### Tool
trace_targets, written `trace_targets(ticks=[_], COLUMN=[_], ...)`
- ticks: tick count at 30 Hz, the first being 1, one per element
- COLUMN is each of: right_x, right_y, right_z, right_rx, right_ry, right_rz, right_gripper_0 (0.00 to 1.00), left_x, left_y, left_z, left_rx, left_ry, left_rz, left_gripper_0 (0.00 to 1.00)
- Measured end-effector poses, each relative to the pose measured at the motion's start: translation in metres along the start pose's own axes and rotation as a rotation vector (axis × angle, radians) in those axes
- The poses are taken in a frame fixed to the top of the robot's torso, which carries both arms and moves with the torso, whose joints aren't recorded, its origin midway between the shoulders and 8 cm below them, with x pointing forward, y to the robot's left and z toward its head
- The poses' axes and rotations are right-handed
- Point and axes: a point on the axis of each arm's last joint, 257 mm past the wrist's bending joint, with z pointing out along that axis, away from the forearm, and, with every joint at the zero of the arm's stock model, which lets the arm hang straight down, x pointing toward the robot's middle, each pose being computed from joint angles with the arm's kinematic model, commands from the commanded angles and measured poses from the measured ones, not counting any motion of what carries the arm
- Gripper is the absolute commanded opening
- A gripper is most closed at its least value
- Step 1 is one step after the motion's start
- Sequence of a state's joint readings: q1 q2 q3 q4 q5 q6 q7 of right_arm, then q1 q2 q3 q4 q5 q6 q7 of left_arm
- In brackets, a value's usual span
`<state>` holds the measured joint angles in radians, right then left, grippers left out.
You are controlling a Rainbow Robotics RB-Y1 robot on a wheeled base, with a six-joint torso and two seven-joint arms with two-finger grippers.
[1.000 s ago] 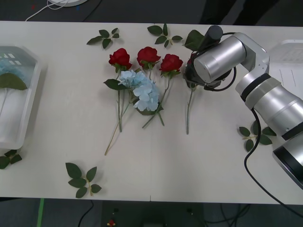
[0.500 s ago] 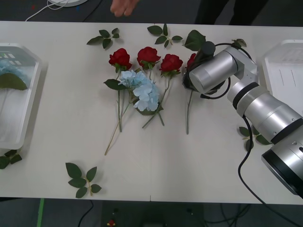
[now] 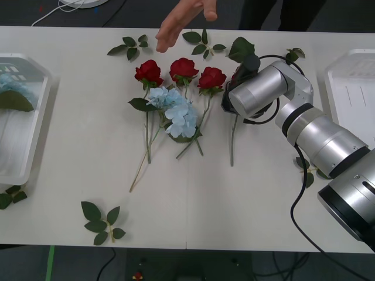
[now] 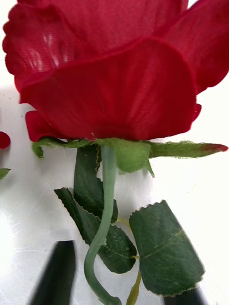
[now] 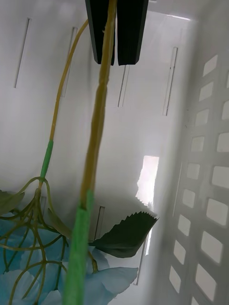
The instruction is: Place the red flowers into the right box and the blue flowers into the left box. If a person shows an open palm, hand one flower to the person first, then continue sorting.
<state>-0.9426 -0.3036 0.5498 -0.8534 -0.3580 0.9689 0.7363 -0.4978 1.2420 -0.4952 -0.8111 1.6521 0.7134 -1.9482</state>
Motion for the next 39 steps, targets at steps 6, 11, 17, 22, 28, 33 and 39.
trace_targets(ticks=[6,11,17,22,28,33,39], right_x=[-0.001,-0.001,-0.001,0.001,-0.033,-0.050,-0.076], right_y=[0.001,0.001,0.002,0.013,0.017,0.002,-0.019], right_z=[0.000,0.000,0.000,-0.004,-0.035,-0.070,-0.117], right_rx=[-0.004,-0.004,-0.007,-0.062,-0.164,-0.240,-0.341], right_ry=[-0.004,-0.005,-0.005,0.023,-0.040,-0.105,-0.292], right_rz=[-0.001,-0.002,0.000,-0.013,-0.148,-0.185,-0.285], right_gripper_0=[0.00,0.00,0.00,0.00,0.00,0.00,0.00], left_x=[-0.003,-0.005,-0.005,-0.005,-0.005,-0.005,-0.006], left_y=[0.001,0.002,0.002,0.002,0.001,0.000,-0.001], left_z=[0.000,0.000,0.000,0.000,0.000,0.000,0.001], left_rx=[-0.006,-0.009,-0.009,-0.007,-0.004,-0.002,0.002], left_ry=[-0.011,-0.020,-0.020,-0.021,-0.022,-0.022,-0.024], left_rz=[0.002,0.002,0.001,-0.001,-0.005,-0.007,-0.011], left_gripper_0=[0.03,0.03,0.03,0.03,0.00,0.00,0.00])
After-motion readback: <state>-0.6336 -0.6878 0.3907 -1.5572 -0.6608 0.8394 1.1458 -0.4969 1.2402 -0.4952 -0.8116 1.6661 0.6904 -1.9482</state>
